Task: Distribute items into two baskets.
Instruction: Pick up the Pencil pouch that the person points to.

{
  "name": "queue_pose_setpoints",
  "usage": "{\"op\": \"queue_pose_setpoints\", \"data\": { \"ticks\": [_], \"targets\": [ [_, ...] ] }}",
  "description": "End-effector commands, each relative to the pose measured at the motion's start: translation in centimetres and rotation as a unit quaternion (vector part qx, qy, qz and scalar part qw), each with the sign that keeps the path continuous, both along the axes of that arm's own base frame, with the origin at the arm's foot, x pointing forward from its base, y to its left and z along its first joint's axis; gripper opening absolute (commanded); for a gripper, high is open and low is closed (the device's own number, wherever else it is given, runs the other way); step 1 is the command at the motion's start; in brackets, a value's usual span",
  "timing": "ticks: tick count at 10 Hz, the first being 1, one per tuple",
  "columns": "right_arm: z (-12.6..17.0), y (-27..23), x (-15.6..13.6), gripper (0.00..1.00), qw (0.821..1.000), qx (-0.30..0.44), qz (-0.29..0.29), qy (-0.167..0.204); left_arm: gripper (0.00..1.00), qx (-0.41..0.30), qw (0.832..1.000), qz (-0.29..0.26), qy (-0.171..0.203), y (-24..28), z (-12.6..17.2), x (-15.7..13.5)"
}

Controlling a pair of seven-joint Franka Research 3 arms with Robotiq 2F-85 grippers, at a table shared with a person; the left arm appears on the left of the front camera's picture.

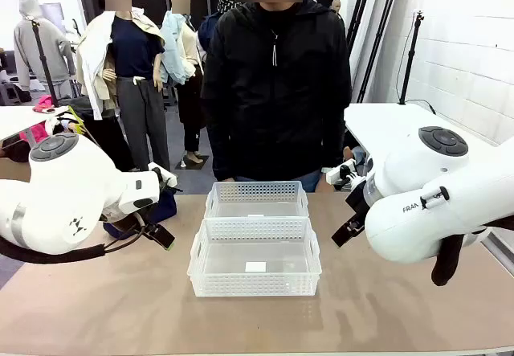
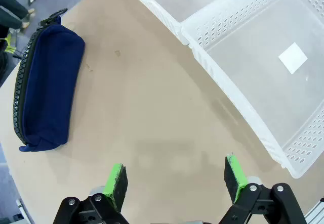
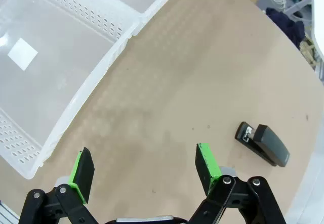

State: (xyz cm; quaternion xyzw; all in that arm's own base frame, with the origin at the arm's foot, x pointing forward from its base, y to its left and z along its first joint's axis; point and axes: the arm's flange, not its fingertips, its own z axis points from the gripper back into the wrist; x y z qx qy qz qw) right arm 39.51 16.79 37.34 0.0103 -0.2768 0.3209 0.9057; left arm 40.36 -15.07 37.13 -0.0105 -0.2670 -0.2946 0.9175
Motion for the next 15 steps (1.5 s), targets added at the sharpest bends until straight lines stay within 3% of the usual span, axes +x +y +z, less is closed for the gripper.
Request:
{"op": "queue_pose_setpoints", "data": {
  "ticks": [1,11,15],
  "targets": [
    [0.0,0.0,0.0,1.0,1.0,0.0,0.0,0.0,1.0,0.0,1.0,0.0,0.0,0.0,0.0,0.0],
    [0.0,0.0,0.0,1.0,1.0,0.0,0.0,0.0,1.0,0.0,1.0,0.0,0.0,0.0,0.0,0.0],
    [3.5,-1.2,-0.4,1.0,0.999,0.032,-0.03,0.01,1.0,-0.02,0.999,0.049,-0.002,1.5,5.4,0.0]
  ]
}}
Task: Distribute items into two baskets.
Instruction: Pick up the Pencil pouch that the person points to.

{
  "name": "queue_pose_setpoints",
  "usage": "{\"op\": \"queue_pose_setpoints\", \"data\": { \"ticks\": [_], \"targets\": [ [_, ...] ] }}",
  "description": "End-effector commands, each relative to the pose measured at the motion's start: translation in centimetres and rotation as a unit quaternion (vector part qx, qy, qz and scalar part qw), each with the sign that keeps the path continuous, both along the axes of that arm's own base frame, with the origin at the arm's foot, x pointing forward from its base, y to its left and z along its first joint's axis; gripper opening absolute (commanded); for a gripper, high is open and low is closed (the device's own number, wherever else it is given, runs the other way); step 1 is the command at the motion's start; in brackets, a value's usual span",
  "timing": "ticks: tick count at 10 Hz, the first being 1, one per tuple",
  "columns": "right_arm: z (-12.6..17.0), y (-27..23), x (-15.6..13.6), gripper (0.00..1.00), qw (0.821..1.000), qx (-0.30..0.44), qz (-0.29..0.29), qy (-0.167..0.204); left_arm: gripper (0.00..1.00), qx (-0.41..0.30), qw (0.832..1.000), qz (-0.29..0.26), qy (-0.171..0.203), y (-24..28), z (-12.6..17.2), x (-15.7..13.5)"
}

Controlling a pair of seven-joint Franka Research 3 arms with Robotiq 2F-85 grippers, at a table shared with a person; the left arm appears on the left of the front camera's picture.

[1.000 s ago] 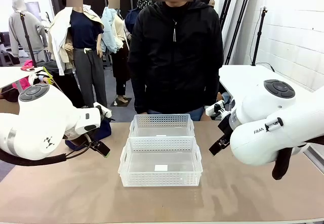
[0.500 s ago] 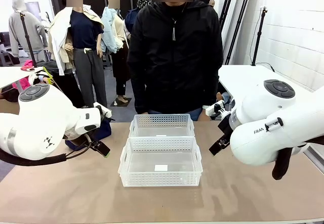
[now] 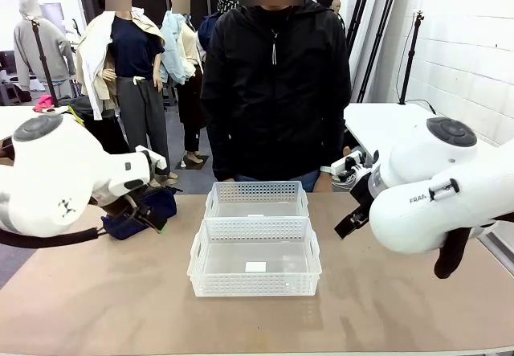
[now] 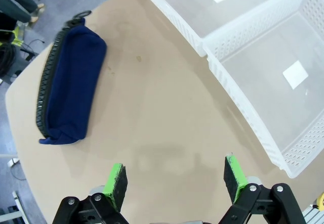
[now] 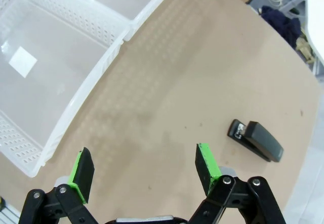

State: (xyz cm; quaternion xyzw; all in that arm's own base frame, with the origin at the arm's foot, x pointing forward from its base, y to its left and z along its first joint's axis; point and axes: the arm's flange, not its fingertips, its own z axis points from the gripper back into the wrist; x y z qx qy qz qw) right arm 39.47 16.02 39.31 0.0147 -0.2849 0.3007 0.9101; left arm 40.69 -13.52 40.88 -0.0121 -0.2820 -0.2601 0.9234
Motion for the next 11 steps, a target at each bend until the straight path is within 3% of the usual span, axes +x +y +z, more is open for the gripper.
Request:
{"op": "queue_pose_setpoints", "data": {
  "ticks": [1,4,7,8,9,11],
  "targets": [
    [3.0,-1.0,-0.4,1.0,0.999,0.028,-0.011,0.017,1.0,0.004,1.0,0.013,0.011,-0.1,2.9,-0.2],
    [9.0,-3.8,-1.2,1.0,0.998,0.056,-0.038,0.018,1.0,0.021,0.999,0.033,0.019,2.3,9.1,0.0],
    [13.7,-9.5,-3.5,1.0,0.989,0.133,-0.07,-0.017,1.0,-0.034,0.996,0.039,0.077,9.6,12.7,-1.4],
    [14.4,-11.3,-4.0,1.0,0.986,0.149,-0.077,-0.019,1.0,-0.058,0.994,0.045,0.08,12.4,13.5,-2.2],
    [14.9,-12.9,-4.4,1.0,0.983,0.161,-0.082,-0.02,1.0,-0.091,0.993,0.036,0.072,14.9,14.0,-3.5],
    [15.1,-16.4,-4.9,1.0,0.977,0.189,-0.096,-0.011,1.0,-0.152,0.987,0.055,0.014,20.2,14.5,-6.4]
  ]
}}
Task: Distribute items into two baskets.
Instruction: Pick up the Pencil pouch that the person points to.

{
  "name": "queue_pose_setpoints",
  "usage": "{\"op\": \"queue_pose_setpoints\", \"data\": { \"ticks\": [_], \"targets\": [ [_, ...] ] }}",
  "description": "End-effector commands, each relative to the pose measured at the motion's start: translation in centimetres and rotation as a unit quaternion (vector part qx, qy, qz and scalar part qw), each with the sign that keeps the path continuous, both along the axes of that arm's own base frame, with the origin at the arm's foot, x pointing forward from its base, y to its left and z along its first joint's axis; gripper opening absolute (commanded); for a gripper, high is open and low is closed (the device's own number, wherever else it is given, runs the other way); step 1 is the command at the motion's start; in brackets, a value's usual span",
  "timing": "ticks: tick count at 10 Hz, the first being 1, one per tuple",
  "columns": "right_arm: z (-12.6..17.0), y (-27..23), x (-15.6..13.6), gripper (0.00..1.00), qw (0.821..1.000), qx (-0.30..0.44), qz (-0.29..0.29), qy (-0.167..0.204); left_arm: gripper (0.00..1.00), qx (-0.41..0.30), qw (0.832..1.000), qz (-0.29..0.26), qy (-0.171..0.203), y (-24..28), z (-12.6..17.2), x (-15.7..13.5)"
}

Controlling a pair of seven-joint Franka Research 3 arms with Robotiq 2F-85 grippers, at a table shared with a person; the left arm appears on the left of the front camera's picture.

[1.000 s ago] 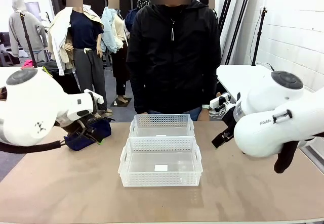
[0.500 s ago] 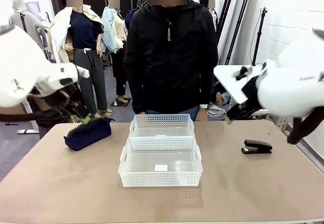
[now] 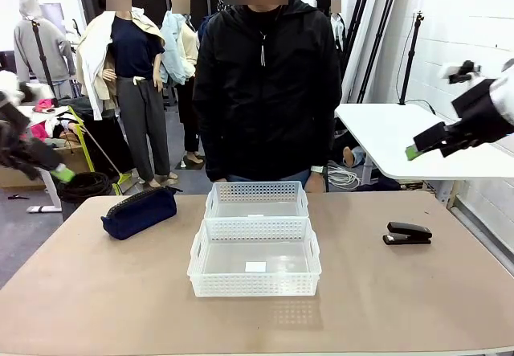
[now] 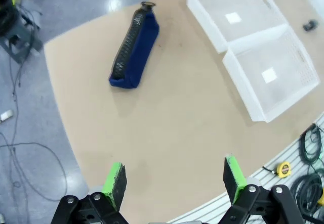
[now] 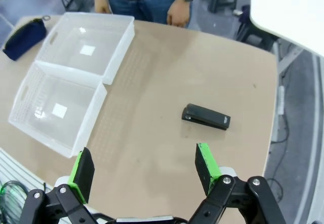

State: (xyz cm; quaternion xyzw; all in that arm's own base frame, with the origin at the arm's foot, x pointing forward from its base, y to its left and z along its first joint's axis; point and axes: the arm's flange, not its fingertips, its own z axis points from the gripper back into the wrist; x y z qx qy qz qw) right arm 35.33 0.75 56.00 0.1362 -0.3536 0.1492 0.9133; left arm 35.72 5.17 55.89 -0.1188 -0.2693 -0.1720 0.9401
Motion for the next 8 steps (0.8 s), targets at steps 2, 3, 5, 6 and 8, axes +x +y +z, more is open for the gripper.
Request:
{"op": "queue_pose_setpoints", "data": {
  "ticks": [2,3,5,6,8],
  "targets": [
    [-1.5,-4.7,-1.7,1.0,0.998,0.062,0.016,-0.006,1.0,-0.099,0.992,0.024,-0.075,5.4,-0.1,-3.3],
    [-1.2,-6.3,-2.5,1.0,0.996,0.085,0.014,-0.021,1.0,-0.11,0.99,0.031,-0.087,6.5,-0.3,-3.3],
    [-1.2,-8.2,-4.1,1.0,0.994,0.1,0.016,-0.043,1.0,-0.146,0.98,0.038,-0.132,8.0,-0.2,-2.8],
    [-1.3,-8.3,-4.3,1.0,0.994,0.098,0.015,-0.048,1.0,-0.159,0.976,0.03,-0.146,7.9,-0.1,-2.7],
    [-1.4,-8.2,-4.2,1.0,0.993,0.094,0.041,-0.065,1.0,-0.146,0.975,0.01,-0.168,7.1,-0.1,-2.3]
  ]
}}
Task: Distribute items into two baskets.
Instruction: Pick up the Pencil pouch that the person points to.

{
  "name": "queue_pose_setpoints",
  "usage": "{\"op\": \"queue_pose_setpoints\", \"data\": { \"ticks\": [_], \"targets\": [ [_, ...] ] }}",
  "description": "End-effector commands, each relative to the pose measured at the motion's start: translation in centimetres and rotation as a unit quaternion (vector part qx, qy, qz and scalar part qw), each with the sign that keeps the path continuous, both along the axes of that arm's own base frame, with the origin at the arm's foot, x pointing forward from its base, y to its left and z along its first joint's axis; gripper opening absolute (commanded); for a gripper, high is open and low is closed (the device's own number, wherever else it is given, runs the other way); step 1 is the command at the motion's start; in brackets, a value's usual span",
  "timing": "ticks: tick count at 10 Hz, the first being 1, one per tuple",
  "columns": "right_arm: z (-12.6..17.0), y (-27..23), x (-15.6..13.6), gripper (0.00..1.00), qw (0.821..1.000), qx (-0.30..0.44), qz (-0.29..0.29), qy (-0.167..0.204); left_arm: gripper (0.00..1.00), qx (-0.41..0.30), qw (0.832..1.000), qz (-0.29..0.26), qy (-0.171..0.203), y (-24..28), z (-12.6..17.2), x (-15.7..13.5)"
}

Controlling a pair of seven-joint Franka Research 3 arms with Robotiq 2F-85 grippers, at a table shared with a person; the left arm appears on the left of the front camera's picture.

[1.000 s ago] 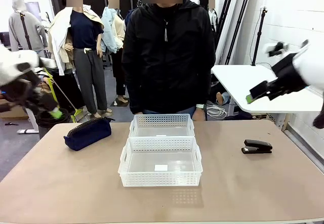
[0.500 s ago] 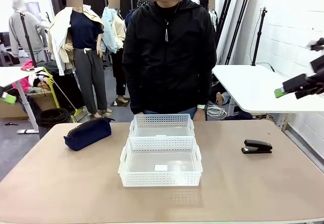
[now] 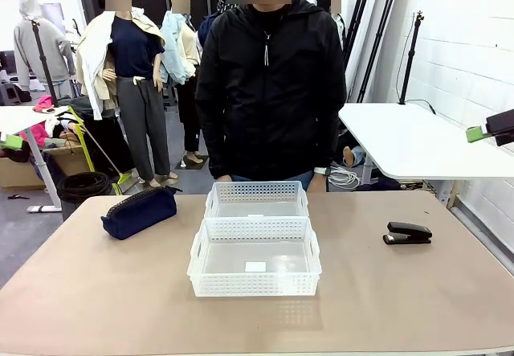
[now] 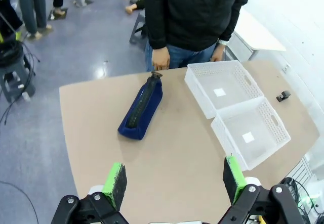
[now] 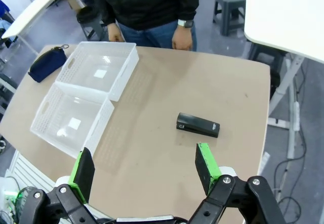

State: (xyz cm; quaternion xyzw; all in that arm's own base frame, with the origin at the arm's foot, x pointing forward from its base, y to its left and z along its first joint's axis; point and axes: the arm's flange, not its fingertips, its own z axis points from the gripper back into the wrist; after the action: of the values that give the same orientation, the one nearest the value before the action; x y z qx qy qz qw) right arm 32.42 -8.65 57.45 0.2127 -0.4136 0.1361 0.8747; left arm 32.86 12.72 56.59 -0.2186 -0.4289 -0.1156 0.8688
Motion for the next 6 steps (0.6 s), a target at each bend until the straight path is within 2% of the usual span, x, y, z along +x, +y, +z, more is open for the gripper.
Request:
{"op": "queue_pose_setpoints", "data": {
  "ticks": [1,4,6],
  "targets": [
    [-3.28,1.31,-0.87,1.0,0.999,0.001,0.033,-0.013,1.0,0.005,0.999,-0.023,-0.03,-0.66,-0.7,0.93],
    [-3.38,0.92,-0.7,1.0,0.999,0.011,0.037,-0.032,1.0,0.011,0.999,-0.028,-0.035,-1.37,-0.7,1.17],
    [-3.37,1.16,-0.68,1.0,0.999,0.001,0.038,-0.032,1.0,0.008,0.999,-0.024,-0.037,-1.66,-0.67,1.45]
  ]
}}
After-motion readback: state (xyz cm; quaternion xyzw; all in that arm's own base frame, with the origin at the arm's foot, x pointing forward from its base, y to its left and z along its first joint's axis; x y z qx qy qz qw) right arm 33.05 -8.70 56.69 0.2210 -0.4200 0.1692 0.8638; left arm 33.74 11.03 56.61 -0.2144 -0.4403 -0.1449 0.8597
